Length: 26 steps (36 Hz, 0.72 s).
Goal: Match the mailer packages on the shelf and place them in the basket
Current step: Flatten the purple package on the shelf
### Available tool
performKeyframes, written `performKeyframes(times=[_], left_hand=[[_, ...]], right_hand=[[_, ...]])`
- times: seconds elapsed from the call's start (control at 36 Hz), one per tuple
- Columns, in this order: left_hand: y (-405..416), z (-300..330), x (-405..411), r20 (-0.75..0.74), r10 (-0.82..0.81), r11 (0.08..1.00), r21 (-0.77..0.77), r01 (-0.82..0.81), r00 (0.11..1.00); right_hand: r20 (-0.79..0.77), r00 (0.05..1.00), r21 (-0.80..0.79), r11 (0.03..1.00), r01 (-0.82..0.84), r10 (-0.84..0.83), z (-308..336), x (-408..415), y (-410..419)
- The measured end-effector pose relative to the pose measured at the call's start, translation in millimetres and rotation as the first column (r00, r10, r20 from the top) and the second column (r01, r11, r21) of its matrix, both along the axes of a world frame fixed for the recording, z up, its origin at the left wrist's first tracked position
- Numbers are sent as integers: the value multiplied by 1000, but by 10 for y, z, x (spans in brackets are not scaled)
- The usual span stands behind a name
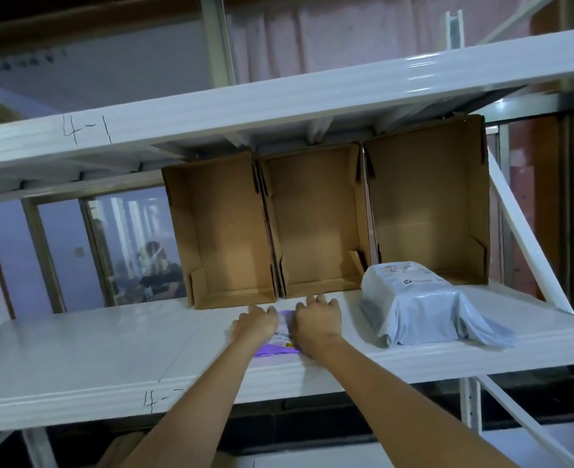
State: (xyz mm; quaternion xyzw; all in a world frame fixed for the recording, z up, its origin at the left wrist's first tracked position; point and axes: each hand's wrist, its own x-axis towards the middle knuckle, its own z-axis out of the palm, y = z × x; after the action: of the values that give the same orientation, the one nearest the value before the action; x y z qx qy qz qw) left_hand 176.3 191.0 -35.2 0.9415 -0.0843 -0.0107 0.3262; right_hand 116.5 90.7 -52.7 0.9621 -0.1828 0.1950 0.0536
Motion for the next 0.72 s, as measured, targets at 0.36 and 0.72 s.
performKeyframes(times=[0.36, 0.72], left_hand=[[97, 155, -213, -361, -208, 384, -885, -264, 909], [185, 180, -244, 230, -342, 884, -249, 395, 911]], right_hand=[[155, 952, 807, 522, -276, 265, 445, -295, 216], [168, 980, 867, 458, -197, 103, 284, -323, -367]])
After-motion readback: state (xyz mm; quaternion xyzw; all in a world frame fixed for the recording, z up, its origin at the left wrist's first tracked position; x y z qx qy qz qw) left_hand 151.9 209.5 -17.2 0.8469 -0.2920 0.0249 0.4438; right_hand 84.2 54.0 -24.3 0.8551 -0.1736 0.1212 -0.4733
